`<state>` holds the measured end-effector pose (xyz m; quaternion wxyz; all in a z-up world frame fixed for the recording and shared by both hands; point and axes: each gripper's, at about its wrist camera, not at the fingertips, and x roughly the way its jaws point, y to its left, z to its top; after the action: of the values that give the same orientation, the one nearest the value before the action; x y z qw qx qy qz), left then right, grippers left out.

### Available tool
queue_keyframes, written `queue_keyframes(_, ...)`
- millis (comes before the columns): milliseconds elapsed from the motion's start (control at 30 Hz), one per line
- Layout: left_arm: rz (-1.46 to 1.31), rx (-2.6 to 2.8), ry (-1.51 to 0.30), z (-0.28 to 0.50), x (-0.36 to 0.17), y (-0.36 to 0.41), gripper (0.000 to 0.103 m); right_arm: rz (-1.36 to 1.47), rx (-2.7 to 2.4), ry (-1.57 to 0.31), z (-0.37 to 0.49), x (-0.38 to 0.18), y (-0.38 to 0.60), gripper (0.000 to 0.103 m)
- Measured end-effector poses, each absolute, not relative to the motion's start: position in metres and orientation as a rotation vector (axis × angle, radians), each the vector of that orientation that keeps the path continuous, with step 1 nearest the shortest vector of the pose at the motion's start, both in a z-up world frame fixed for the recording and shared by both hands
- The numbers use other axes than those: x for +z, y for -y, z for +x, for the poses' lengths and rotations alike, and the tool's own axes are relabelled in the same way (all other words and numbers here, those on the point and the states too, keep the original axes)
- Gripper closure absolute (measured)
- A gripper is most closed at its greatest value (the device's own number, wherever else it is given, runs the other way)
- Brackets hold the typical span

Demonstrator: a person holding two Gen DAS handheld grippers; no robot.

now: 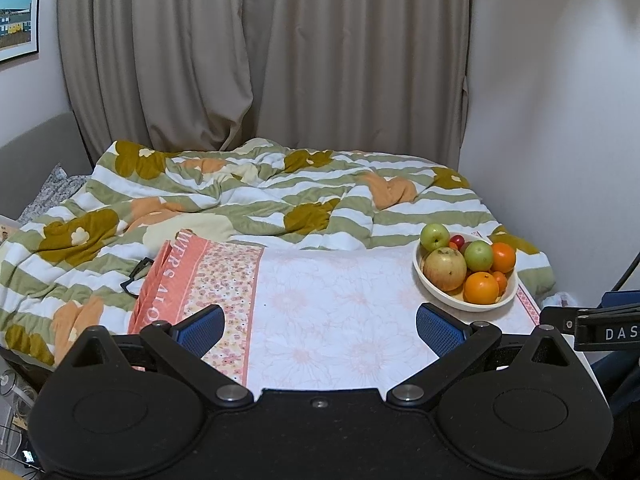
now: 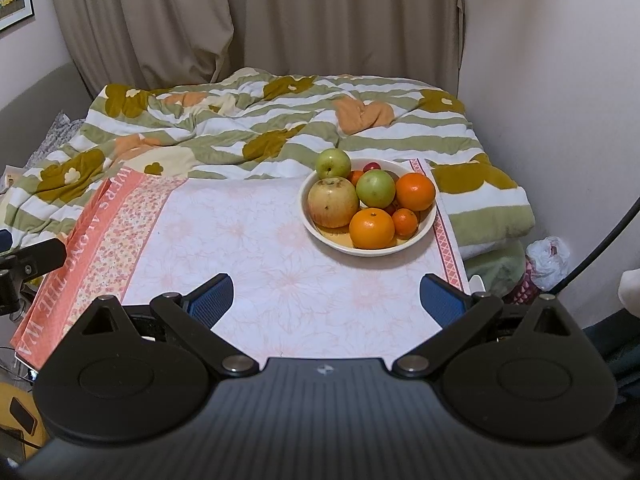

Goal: Organize fruits

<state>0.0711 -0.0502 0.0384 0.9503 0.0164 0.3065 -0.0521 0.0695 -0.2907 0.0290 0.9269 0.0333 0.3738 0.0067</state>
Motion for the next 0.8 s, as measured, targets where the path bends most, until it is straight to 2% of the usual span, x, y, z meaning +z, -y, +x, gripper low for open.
queue_keyframes(800,0.047,-0.078,-0.616,0.0727,0.0396,0.0421,0.000,0.070,0.012,-0.769,0.0723,0.0285,0.2896,0.000)
